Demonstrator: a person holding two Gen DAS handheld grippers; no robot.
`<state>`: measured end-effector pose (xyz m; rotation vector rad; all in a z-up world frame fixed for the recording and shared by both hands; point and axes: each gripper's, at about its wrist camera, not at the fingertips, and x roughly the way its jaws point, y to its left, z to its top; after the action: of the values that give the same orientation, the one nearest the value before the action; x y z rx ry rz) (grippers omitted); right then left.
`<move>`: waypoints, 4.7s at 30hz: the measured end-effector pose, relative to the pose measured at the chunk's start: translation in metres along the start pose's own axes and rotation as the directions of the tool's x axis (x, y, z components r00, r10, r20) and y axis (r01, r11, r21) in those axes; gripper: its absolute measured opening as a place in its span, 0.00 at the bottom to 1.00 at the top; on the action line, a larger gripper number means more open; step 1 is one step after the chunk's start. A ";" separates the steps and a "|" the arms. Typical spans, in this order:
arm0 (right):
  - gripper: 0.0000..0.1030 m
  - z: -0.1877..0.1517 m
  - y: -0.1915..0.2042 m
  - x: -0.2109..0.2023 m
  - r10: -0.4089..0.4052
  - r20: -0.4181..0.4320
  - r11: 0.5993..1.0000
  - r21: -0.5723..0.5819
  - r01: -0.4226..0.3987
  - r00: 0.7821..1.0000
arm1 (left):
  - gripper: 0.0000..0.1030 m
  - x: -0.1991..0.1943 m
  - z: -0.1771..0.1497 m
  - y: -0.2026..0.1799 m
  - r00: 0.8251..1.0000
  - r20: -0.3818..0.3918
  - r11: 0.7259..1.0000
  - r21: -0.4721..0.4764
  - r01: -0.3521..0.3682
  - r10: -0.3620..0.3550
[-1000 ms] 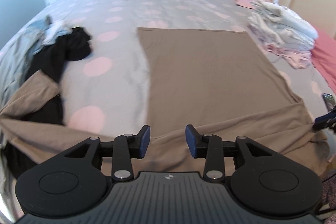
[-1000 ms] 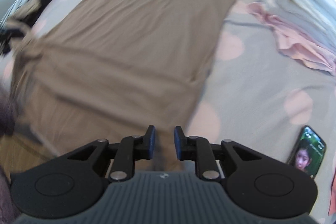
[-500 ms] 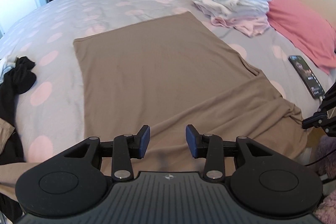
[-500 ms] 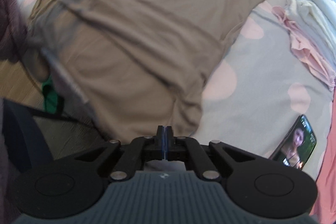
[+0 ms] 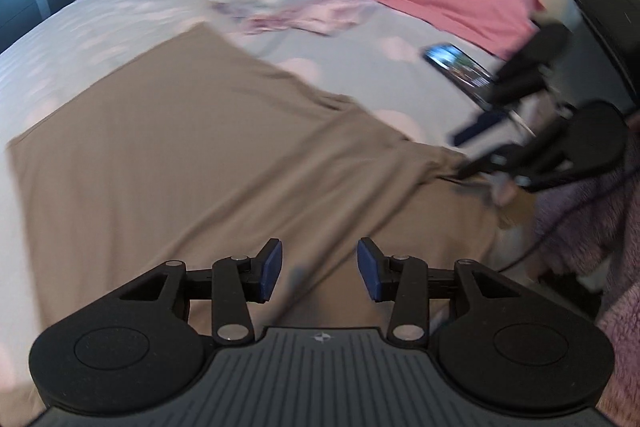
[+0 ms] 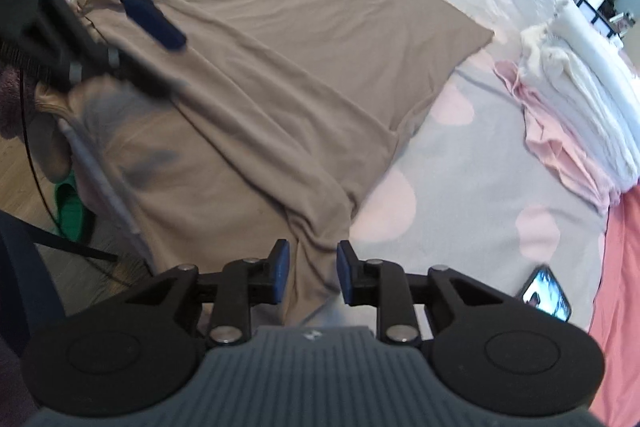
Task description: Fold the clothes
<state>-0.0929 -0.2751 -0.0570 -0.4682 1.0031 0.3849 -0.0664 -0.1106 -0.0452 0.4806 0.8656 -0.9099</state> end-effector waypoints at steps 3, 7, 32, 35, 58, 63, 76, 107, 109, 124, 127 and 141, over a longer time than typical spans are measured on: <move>0.27 0.003 -0.002 0.009 0.009 0.018 1.000 -0.007 -0.009 1.000 | 0.38 0.022 0.006 -0.016 1.000 -0.005 0.997 0.072 0.026 -0.025; 0.27 0.008 -0.003 0.022 0.025 0.022 1.000 -0.016 -0.025 0.999 | 0.29 0.043 0.006 -0.020 0.999 -0.014 0.997 0.061 0.037 -0.037; 0.08 -0.020 0.011 -0.017 0.081 -0.027 0.997 -0.002 -0.081 0.996 | 0.02 0.022 -0.004 -0.032 1.000 -0.005 0.987 0.160 -0.002 0.003; 0.25 -0.018 0.000 -0.020 0.050 -0.002 0.998 0.035 -0.050 0.999 | 0.16 0.024 0.001 -0.037 1.000 0.015 0.984 0.178 0.008 -0.011; 0.00 -0.014 -0.013 -0.009 0.036 -0.046 0.996 0.088 -0.032 0.998 | 0.00 0.032 0.028 -0.051 0.993 0.115 0.982 0.188 -0.007 -0.015; 0.00 -0.014 -0.003 -0.020 0.019 -0.063 0.999 0.046 -0.016 0.998 | 0.00 0.026 0.011 -0.049 0.999 0.039 0.981 0.193 0.008 -0.016; 0.30 -0.021 -0.025 -0.011 0.161 0.062 0.971 0.167 -0.169 0.985 | 0.00 0.026 0.001 -0.040 0.998 0.047 0.990 0.133 -0.036 0.030; 0.35 -0.011 -0.006 -0.013 0.244 0.046 0.956 0.155 -0.248 0.969 | 0.06 0.024 0.002 -0.038 0.998 0.037 0.984 0.170 -0.058 0.053; 0.27 -0.011 -0.006 -0.005 0.268 0.032 0.946 0.183 -0.269 0.963 | 0.10 0.026 0.003 -0.041 0.998 0.041 0.980 0.193 -0.054 0.047; 0.02 -0.029 -0.007 -0.026 0.028 -0.097 0.999 0.024 -0.025 0.995 | 0.39 0.052 0.008 -0.071 0.996 0.071 0.861 0.502 -0.087 0.060; 0.02 -0.031 -0.010 -0.024 0.026 -0.117 0.999 0.030 -0.023 0.993 | 0.09 0.056 0.006 -0.072 0.999 0.041 0.871 0.491 -0.031 0.012; 0.28 -0.025 0.029 -0.022 0.095 -0.013 0.977 -0.188 -0.096 0.995 | 0.03 0.036 -0.019 -0.090 0.999 0.013 0.863 0.504 0.027 -0.038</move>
<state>-0.1361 -0.2667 -0.0552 -0.5932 0.9996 0.5692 -0.1385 -0.1638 -0.0867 0.9100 0.6068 -1.1767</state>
